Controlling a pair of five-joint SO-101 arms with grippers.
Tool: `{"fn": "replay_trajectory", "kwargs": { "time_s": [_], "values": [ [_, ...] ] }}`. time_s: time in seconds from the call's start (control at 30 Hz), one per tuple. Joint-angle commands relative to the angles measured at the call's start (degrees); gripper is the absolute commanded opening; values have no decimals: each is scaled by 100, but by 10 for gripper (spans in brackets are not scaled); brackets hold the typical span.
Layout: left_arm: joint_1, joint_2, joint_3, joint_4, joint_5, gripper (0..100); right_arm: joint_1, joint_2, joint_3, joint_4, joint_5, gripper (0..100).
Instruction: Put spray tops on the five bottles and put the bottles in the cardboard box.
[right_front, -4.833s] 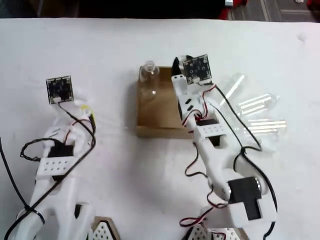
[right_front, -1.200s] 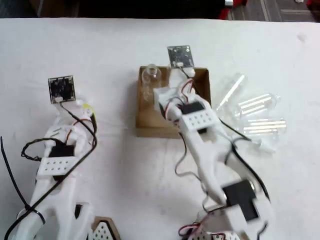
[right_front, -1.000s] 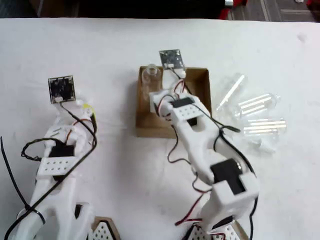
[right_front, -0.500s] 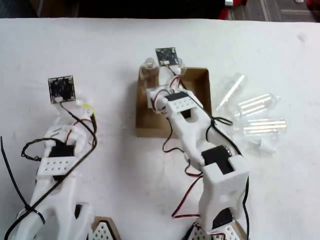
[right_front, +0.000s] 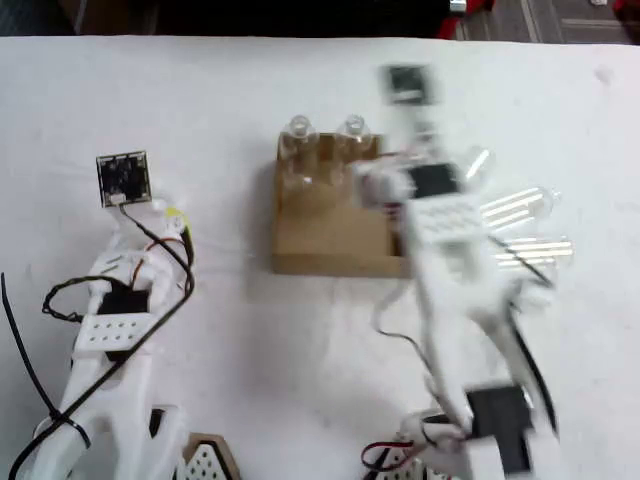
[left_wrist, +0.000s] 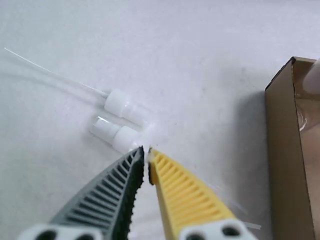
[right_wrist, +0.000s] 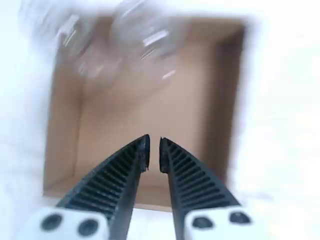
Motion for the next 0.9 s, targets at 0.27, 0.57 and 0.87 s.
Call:
{"fn": "replay_trajectory", "kwargs": {
  "time_s": [0.27, 0.57, 0.87],
  "values": [
    [75, -66, 53, -158, -70, 24, 3380, -1218, -158, 92, 1662, 24],
    [75, -66, 70, -158, -70, 24, 3398, 532, -176, -259, 4484, 25],
    [163, -66, 62, -158, -79, 24, 3354, 1103, -193, -462, 6462, 25]
  ]
}}
